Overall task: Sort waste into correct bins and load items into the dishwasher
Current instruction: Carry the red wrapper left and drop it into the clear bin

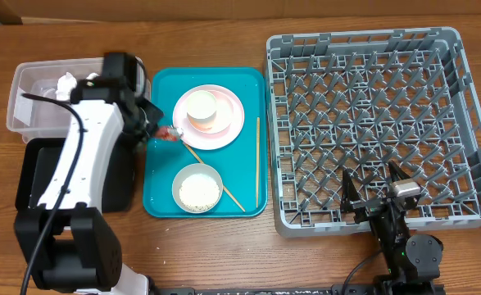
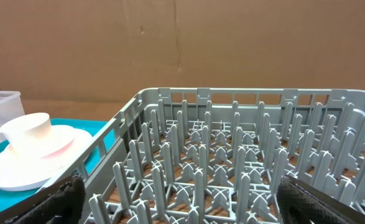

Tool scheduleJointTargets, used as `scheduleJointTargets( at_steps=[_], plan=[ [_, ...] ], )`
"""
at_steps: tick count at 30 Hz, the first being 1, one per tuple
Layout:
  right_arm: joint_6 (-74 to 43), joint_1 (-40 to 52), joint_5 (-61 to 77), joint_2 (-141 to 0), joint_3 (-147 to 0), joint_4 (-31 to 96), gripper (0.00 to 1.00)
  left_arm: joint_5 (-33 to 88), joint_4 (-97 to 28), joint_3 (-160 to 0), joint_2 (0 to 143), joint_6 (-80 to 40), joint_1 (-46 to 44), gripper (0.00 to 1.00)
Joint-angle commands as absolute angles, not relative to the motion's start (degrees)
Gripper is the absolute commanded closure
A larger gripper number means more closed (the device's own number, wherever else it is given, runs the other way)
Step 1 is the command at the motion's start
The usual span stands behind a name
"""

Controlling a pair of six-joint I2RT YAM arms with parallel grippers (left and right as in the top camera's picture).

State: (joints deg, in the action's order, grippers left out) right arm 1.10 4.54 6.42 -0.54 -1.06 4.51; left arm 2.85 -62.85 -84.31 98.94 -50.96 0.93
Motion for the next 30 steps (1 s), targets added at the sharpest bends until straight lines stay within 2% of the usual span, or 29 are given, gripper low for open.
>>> scheduleJointTargets(
  at_steps=[1, 10, 20, 30],
  plan=[
    [1.1, 4.4, 6.1, -0.2, -0.4, 4.3, 0.00, 2.4, -64.3, -90.1, 99.6, -45.4, 2.9, 0.96],
    [1.1, 4.4, 6.1, -0.2, -0.4, 4.3, 0.00, 6.7, -65.5, -98.9, 99.6, -44.1, 10.4, 0.96],
    [1.1, 4.4, 6.1, -0.2, -0.4, 4.3, 0.00, 16.1, -60.8, -99.4, 99.6, -42.6, 22.2, 0.96],
    [1.1, 4.4, 6.1, -0.2, -0.4, 4.3, 0.00, 15.5, -56.1, -99.3, 99.6, -39.7, 25.9, 0.96]
  ],
)
